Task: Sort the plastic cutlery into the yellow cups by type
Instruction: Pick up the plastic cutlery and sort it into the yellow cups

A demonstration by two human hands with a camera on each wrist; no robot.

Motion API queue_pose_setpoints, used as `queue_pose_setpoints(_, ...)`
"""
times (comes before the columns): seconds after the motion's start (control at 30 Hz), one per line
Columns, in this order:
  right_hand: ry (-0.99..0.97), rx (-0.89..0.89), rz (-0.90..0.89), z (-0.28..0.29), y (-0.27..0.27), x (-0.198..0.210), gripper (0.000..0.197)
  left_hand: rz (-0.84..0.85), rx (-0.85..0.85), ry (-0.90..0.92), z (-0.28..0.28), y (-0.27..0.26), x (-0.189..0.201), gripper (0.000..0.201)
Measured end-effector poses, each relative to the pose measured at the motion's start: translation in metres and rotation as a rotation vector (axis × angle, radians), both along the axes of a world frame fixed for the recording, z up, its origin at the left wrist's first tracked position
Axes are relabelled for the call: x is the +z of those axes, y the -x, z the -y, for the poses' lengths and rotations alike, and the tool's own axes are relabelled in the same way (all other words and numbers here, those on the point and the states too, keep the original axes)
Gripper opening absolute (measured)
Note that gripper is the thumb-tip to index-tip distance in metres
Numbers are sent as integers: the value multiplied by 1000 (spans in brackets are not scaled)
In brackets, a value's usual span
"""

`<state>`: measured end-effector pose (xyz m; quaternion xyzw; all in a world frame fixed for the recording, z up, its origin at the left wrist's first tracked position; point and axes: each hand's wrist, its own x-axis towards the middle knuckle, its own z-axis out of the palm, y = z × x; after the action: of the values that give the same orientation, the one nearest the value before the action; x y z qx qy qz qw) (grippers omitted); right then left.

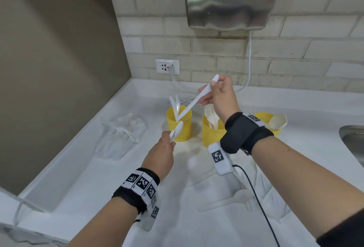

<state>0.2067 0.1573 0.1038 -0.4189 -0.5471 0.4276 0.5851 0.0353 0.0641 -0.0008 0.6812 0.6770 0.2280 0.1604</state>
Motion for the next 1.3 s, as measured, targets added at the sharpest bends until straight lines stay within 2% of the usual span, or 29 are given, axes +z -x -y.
queue_pose_setpoints(0.1, -82, -93, 102, -8, 13, -6, 3, 96, 15, 11, -1, 3, 1, 24)
queue_pose_setpoints(0.27, 3, -31, 557, -15, 27, -37, 14, 276, 55, -63, -5, 5, 3, 30)
queue_pose_setpoints(0.37, -3, -28, 697, -7, 25, -44, 32, 431, 23, -57, -3, 3, 7, 30)
queue_pose_setpoints(0.43, -56, -44, 660, 4, 22, -40, 31, 574, -15, -12, -1, 1, 12, 23)
queue_pose_setpoints(0.53, 162, 213, 529, 27, 17, -34, 13, 663, -55, 35, 2, -4, 19, 19)
queue_pose_setpoints(0.6, 266, 342, 557, 41, 13, -37, 24, 719, -94, 49, 2, -11, 23, 17)
queue_pose_setpoints(0.67, 238, 316, 530, 47, 10, -43, 27, 762, -148, 74, 3, -19, 27, 22)
queue_pose_setpoints(0.77, 204, 252, 417, 52, 0, -46, 20, 836, -186, 99, 4, -31, 31, 28)
queue_pose_setpoints(0.93, 171, 142, 352, 56, -11, -40, 18, 931, -145, 60, 4, -46, 34, 25)
queue_pose_setpoints(1.03, 139, 38, 201, 60, -23, -35, 11, 908, -94, -49, 2, -50, 29, 24)
queue_pose_setpoints(1.13, 142, -22, 201, 62, -32, -41, 8, 691, -31, -217, 0, -52, 30, 29)
queue_pose_setpoints(1.2, 256, -34, 263, 65, -36, -49, 12, 626, -13, -236, -2, -52, 32, 30)
queue_pose_setpoints(1.3, 463, 102, 273, 76, -42, -58, 19, 631, -15, -253, -5, -55, 34, 25)
